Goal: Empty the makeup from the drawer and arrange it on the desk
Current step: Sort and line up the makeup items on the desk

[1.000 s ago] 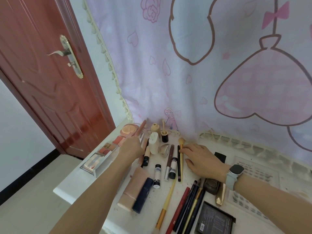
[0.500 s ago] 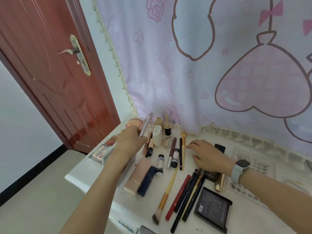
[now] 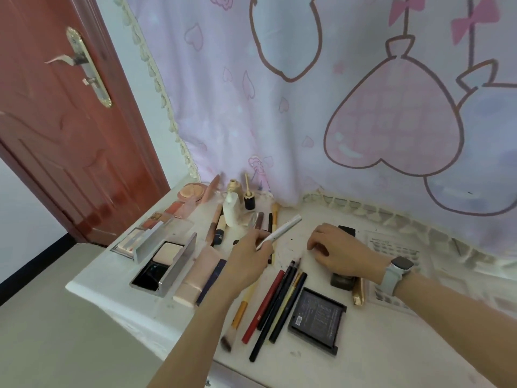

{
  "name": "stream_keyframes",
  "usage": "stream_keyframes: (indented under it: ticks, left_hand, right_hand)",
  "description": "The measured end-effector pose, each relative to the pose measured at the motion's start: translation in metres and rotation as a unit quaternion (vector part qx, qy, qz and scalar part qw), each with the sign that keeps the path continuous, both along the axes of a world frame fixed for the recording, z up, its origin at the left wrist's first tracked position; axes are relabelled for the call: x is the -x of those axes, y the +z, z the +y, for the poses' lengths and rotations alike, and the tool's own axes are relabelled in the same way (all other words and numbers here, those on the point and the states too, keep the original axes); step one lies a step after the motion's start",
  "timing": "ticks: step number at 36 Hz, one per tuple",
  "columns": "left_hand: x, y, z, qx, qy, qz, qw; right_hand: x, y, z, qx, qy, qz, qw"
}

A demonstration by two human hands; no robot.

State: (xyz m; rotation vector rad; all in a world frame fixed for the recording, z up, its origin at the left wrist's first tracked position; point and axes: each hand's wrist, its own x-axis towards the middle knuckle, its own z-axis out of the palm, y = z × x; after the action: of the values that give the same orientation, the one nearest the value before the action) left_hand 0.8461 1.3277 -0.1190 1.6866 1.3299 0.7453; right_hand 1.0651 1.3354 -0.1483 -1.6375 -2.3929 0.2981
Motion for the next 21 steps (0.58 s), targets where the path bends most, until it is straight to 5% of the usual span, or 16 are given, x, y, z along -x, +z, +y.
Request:
stream_keyframes:
  ticks: [6,13,21]
  left_hand:
    - [-0.007,-0.009,0.001,0.028,-0.009,-0.047,0.998]
    - [-0.007,-0.013,-0.003,-0.053,-0.064,-0.04,0.996]
    - [-0.006,-0.008,-0.009,-0.193,-0.048,0.108,0.974]
  right_hand:
    - [-0.01,0.005,-0.003,0.043,-0.02,0.051,0.998]
    - [0.014,0.041,-0.007,0.043,-0.121,0.369,0.92]
    - [0.036,0.048,-0.006,0.073,-0.171,0.452,0.872]
